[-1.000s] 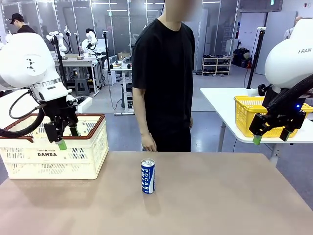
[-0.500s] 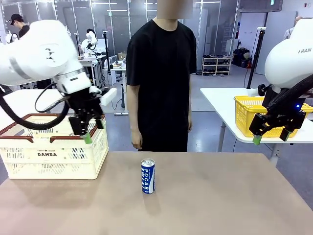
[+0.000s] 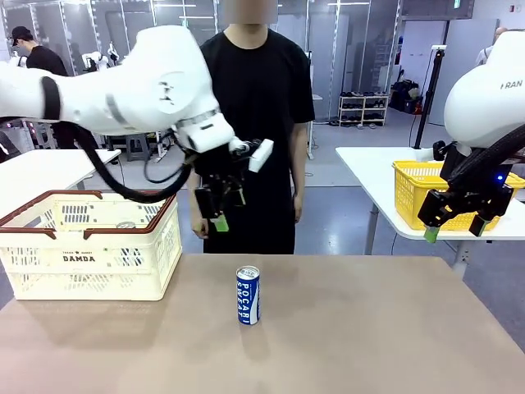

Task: Place the drinks into the Shopping basket.
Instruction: Pick up one drink and place it into the Shopping basket.

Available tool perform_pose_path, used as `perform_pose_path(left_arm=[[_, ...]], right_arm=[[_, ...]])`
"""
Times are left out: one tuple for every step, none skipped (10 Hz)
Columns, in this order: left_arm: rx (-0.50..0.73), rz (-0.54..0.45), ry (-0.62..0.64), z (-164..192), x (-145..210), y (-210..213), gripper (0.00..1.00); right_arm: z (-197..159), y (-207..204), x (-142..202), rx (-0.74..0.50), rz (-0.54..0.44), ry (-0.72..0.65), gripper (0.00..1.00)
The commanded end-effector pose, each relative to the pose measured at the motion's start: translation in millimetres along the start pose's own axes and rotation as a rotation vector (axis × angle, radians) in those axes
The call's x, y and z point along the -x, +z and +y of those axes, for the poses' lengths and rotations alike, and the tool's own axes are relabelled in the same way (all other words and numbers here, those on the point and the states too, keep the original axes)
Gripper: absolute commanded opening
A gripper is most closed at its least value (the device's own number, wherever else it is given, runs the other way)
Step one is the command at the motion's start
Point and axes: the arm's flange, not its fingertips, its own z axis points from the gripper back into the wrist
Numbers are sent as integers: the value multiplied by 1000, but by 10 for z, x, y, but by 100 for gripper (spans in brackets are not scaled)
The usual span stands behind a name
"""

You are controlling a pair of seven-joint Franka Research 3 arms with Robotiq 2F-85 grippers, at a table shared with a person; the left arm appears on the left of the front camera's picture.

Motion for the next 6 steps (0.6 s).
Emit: perform_pose_path(left_arm=[[41,71,27,236,-142,-120,100],[55,94,34,249,-173,-173,100],[57,112,50,250,-173,-210,100],[51,98,38,254,-172,-234,100],[35,77,25,208,-139,-302,100],[35,77,25,208,-139,-302,100]], right_arm=[[-18,23,4,2,4,0,100],[-18,23,4,2,4,0,100],[-18,23,4,2,4,0,100],[-18,23,4,2,4,0,100],[-18,23,4,2,4,0,100],[-18,23,4,2,4,0,100]])
